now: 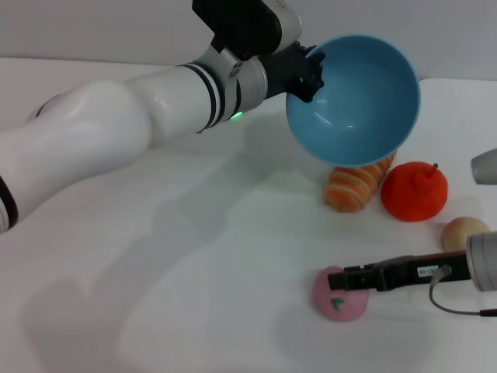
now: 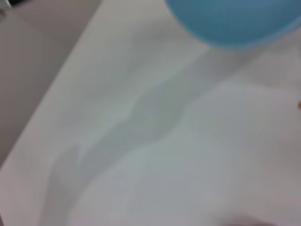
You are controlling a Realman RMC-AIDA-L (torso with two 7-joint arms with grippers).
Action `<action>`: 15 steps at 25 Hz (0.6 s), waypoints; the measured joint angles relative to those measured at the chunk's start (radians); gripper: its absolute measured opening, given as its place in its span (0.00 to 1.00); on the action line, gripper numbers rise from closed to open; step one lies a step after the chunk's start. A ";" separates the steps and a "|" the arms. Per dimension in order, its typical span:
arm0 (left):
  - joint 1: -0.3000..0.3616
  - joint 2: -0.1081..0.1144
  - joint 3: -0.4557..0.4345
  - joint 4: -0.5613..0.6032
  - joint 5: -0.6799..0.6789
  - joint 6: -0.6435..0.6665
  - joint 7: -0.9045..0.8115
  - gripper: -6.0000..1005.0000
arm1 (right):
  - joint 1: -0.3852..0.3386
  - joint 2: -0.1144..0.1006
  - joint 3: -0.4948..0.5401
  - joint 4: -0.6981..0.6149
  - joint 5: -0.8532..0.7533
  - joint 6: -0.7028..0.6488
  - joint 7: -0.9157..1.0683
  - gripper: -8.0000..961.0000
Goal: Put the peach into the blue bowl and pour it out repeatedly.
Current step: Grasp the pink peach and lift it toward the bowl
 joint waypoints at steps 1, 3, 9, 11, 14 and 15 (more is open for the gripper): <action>0.001 0.000 0.000 0.000 0.000 0.000 0.000 0.00 | 0.001 0.001 -0.019 0.001 0.000 0.006 0.011 0.57; 0.004 0.000 0.001 -0.001 -0.001 0.001 0.000 0.00 | 0.002 0.002 -0.042 0.002 0.000 0.014 0.025 0.57; 0.008 0.000 0.001 -0.001 -0.002 0.001 -0.001 0.00 | -0.005 0.000 -0.055 -0.002 0.000 0.006 0.046 0.55; 0.009 0.000 0.001 -0.001 -0.002 0.001 -0.001 0.00 | -0.007 0.000 -0.057 -0.008 0.000 0.003 0.046 0.50; 0.010 0.000 0.001 -0.001 -0.003 0.002 -0.001 0.00 | -0.007 0.000 -0.058 -0.010 0.000 0.000 0.043 0.43; 0.010 0.000 0.001 -0.001 -0.003 0.002 -0.001 0.00 | -0.007 0.000 -0.058 -0.013 0.001 -0.001 0.042 0.38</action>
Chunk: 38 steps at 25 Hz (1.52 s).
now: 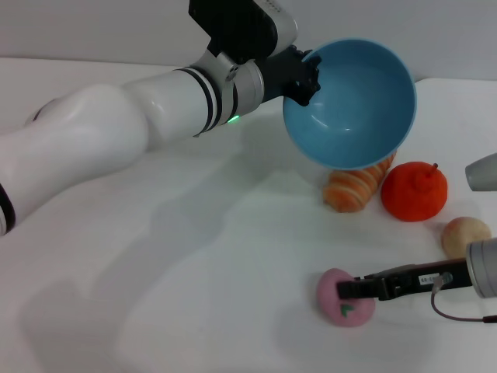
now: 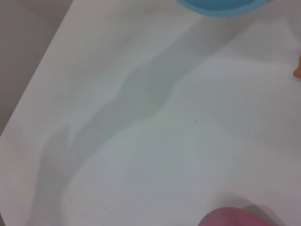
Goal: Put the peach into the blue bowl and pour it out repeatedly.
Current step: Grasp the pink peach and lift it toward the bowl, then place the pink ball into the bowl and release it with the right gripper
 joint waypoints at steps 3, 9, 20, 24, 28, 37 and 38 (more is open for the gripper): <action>0.000 0.001 0.000 0.000 0.000 0.001 0.000 0.00 | -0.005 0.001 0.001 -0.028 0.006 -0.015 -0.008 0.26; -0.001 0.003 -0.028 0.001 0.001 0.050 -0.001 0.00 | -0.056 -0.001 0.001 -0.175 0.127 -0.152 -0.050 0.14; -0.050 0.008 -0.196 0.047 0.404 0.407 -0.406 0.00 | -0.130 -0.004 0.046 -0.705 0.270 -0.437 0.016 0.05; -0.093 0.002 -0.189 0.077 0.558 0.588 -0.576 0.00 | -0.107 -0.006 0.071 -0.762 0.253 -0.427 0.029 0.06; -0.108 0.000 -0.188 0.108 0.574 0.674 -0.625 0.00 | -0.094 -0.007 0.062 -0.757 0.216 -0.384 0.030 0.06; -0.174 -0.003 -0.181 0.134 0.577 0.847 -0.708 0.00 | -0.045 -0.005 -0.033 -0.615 0.147 -0.242 0.023 0.06; -0.174 -0.003 -0.181 0.134 0.577 0.847 -0.708 0.00 | -0.045 -0.005 -0.033 -0.615 0.147 -0.242 0.023 0.06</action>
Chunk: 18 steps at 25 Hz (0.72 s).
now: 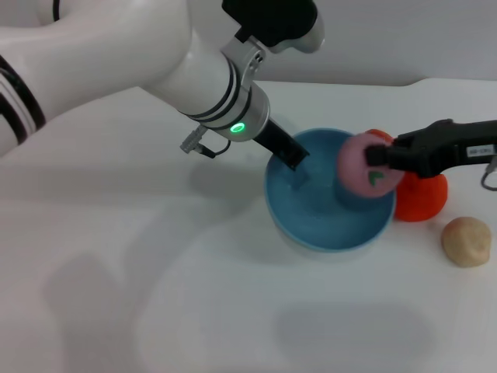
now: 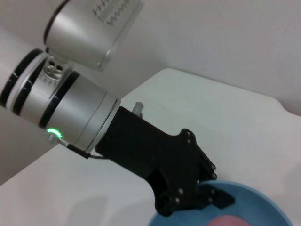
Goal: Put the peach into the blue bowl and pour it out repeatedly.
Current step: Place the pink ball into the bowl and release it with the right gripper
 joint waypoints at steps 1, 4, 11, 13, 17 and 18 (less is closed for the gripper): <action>-0.006 0.000 0.004 0.000 -0.005 0.003 0.000 0.00 | 0.005 0.000 -0.007 0.010 0.000 0.007 -0.001 0.06; -0.014 0.000 0.008 0.000 -0.009 0.005 -0.001 0.00 | 0.020 0.000 -0.041 0.046 -0.001 0.041 -0.003 0.05; -0.008 0.000 0.009 -0.006 -0.009 -0.001 -0.001 0.00 | 0.016 0.000 -0.045 0.073 0.002 0.060 -0.026 0.18; -0.007 0.001 0.009 -0.009 -0.008 0.000 -0.002 0.00 | 0.014 0.000 -0.042 0.073 0.003 0.060 -0.027 0.25; -0.006 0.001 0.010 -0.011 -0.009 0.009 -0.002 0.00 | 0.006 0.001 -0.041 0.073 0.010 0.060 -0.027 0.38; -0.005 0.001 0.010 -0.011 -0.011 0.010 -0.002 0.00 | 0.003 0.002 -0.041 0.072 0.017 0.060 -0.027 0.41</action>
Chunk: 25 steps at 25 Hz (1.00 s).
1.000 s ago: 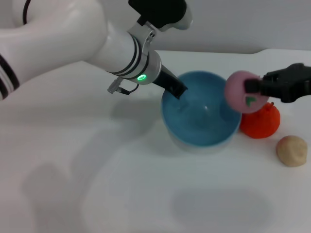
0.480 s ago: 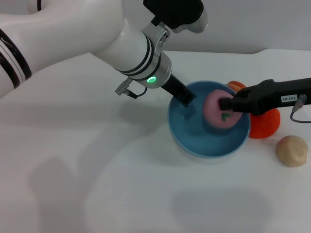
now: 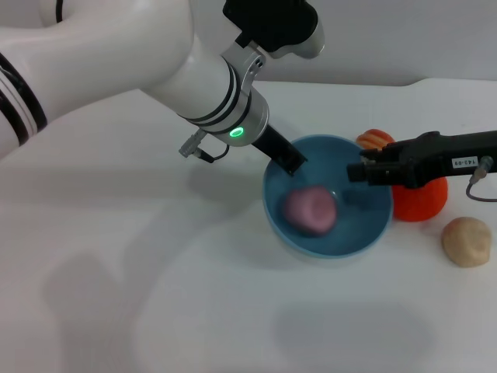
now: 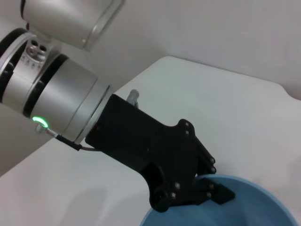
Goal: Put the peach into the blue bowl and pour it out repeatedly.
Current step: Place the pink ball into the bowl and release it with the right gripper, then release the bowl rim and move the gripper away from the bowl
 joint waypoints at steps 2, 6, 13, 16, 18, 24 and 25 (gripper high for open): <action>0.002 0.000 0.001 -0.002 -0.028 0.018 0.000 0.00 | -0.019 -0.001 0.001 -0.009 0.040 -0.002 0.000 0.48; 0.002 -0.001 0.022 -0.013 -0.070 0.049 0.000 0.00 | -0.060 -0.003 0.022 -0.036 0.102 0.002 -0.009 0.48; 0.002 -0.004 0.092 -0.048 -0.130 0.053 0.000 0.00 | -0.098 -0.003 0.042 -0.055 0.121 0.002 -0.021 0.49; 0.004 -0.004 0.103 -0.066 -0.171 0.033 0.007 0.00 | -0.100 -0.002 0.042 -0.044 0.123 0.004 -0.030 0.49; 0.005 -0.004 0.106 -0.082 -0.192 0.018 0.008 0.01 | -0.102 -0.001 0.042 -0.042 0.123 0.004 -0.031 0.49; 0.006 -0.004 0.155 -0.107 -0.213 -0.013 0.010 0.02 | -0.115 0.001 0.042 -0.040 0.123 0.004 -0.031 0.50; 0.006 -0.004 0.164 -0.107 -0.212 -0.016 0.010 0.03 | -0.116 0.000 0.042 -0.040 0.123 0.004 -0.031 0.50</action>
